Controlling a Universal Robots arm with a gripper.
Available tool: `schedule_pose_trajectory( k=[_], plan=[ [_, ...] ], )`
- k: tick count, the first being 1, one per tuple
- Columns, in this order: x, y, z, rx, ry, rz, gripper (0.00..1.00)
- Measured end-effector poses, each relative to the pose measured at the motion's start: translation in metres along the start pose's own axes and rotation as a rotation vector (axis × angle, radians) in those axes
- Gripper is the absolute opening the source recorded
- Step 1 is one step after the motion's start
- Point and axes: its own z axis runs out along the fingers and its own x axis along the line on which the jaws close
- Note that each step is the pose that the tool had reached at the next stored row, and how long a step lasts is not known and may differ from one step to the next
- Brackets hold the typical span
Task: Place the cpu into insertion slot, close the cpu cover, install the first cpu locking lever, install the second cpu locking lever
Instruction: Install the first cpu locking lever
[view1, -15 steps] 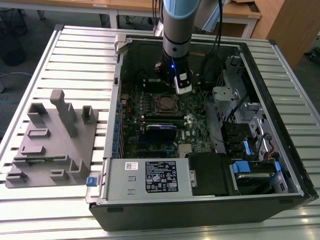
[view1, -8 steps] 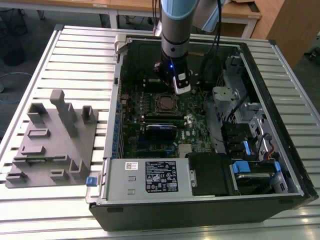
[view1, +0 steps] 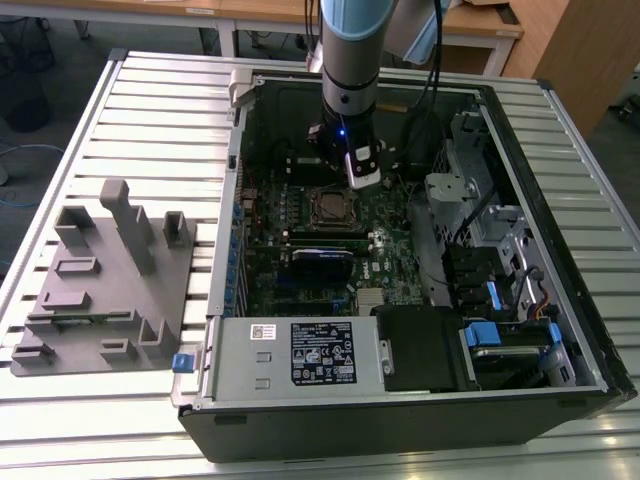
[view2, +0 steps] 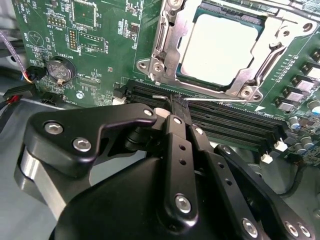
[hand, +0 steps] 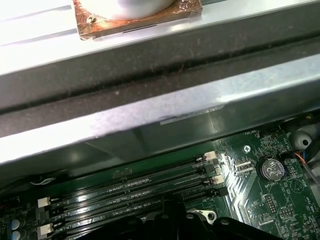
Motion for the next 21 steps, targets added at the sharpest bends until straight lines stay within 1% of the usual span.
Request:
schedule_pose_trajectory(
  k=[9, 15, 21],
  plan=[
    [0.0012, 0.0, 0.0001, -0.0004, -0.003, 0.007, 0.1],
    [0.0029, -0.0007, 0.0007, -0.0067, -0.0121, 0.006, 0.1],
    [0.0051, -0.0014, 0.0008, -0.008, -0.0144, 0.006, 0.1]
  ],
)
